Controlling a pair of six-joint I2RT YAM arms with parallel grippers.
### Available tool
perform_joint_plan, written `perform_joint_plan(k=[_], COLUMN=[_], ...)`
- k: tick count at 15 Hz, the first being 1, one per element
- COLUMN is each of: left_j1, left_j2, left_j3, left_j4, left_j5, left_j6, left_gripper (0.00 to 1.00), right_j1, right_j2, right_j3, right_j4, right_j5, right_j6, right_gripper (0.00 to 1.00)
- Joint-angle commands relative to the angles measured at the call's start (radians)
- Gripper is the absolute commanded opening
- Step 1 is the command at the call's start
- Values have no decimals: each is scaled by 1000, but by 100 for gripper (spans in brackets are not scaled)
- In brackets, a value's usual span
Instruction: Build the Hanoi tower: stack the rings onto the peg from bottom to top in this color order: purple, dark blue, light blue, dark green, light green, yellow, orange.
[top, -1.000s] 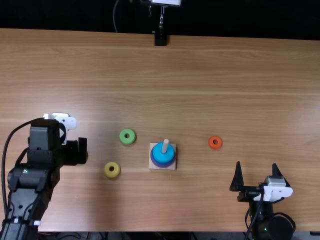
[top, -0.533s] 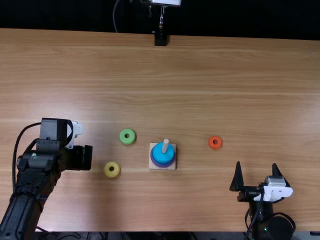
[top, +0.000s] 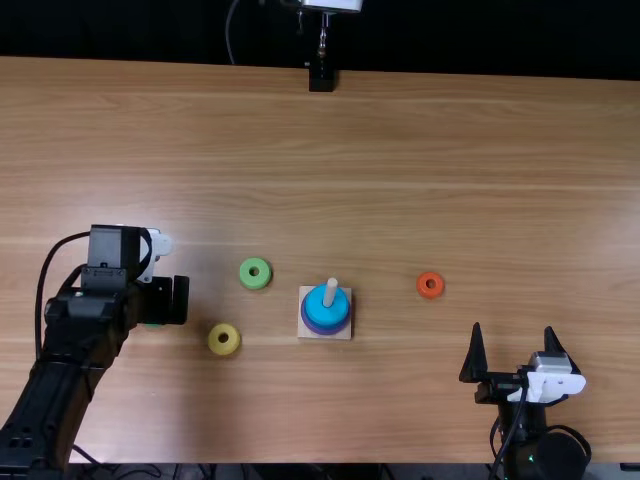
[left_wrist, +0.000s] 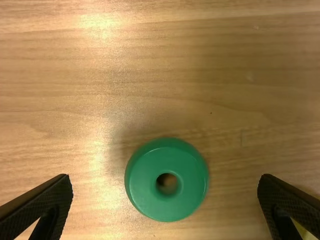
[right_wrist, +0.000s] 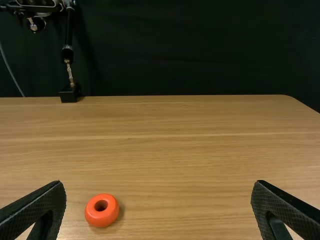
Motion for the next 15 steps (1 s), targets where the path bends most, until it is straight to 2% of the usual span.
perform_joint_plan(k=[1, 15], left_j1=[5, 11], left_j2=[48, 171], left_j3=[31, 34], left_j4=[2, 4], left_j5=[11, 11], left_j6=[-4, 5], left_gripper=[100, 100], right_j1=[-4, -4], right_j2=[-6, -6], right_j3=[-15, -15], right_j4=[-1, -1], right_j5=[-1, -1], right_j6=[-2, -2], right_gripper=[100, 100])
